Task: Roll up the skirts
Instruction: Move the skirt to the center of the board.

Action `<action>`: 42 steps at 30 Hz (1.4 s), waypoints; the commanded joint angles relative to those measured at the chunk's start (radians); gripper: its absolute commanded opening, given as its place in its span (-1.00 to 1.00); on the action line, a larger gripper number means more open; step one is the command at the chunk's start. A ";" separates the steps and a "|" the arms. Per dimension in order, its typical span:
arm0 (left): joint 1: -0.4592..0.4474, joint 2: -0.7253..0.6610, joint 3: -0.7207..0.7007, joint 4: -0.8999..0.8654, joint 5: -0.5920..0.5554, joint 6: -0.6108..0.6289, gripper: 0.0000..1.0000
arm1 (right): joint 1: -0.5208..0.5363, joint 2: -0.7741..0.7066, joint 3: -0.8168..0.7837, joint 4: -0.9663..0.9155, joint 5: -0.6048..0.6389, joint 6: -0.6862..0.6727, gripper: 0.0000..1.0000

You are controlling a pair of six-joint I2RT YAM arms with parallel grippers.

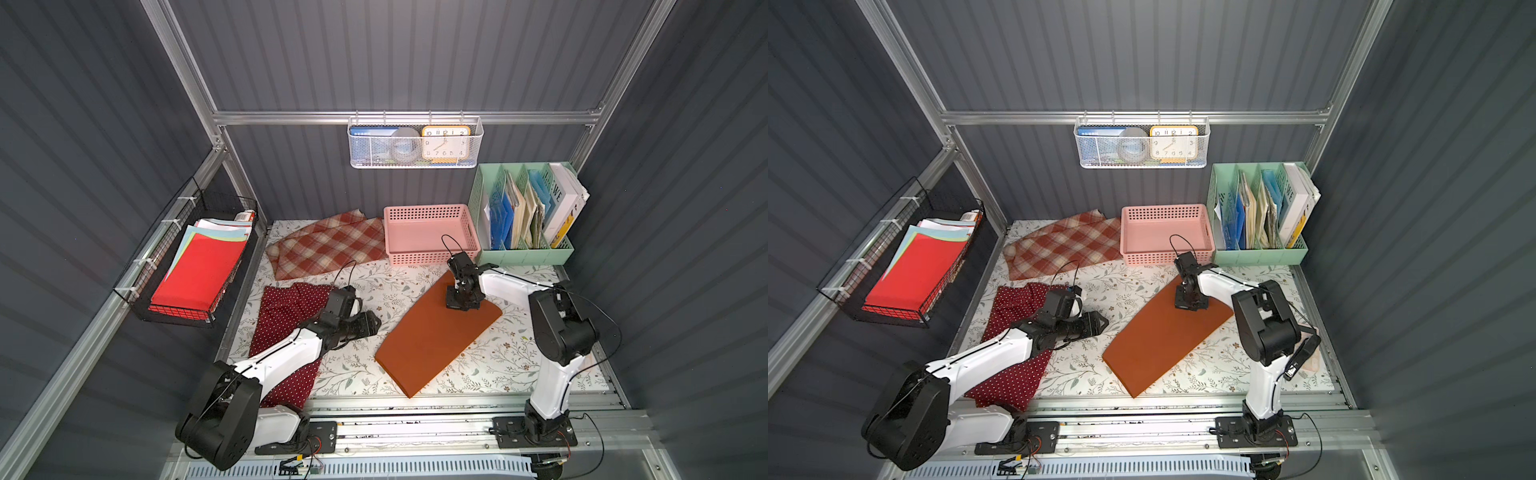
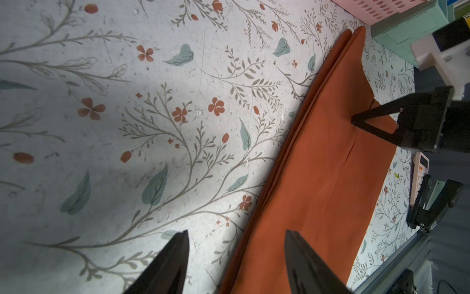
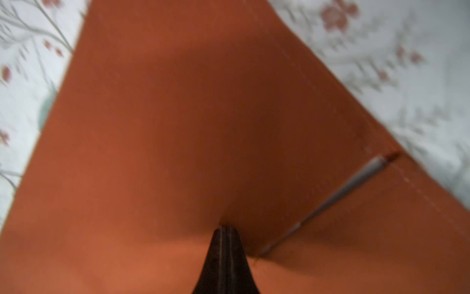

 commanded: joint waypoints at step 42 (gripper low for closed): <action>-0.059 0.009 -0.203 0.048 0.162 0.000 -0.19 | -0.004 -0.437 -0.451 -0.053 0.049 0.089 -1.00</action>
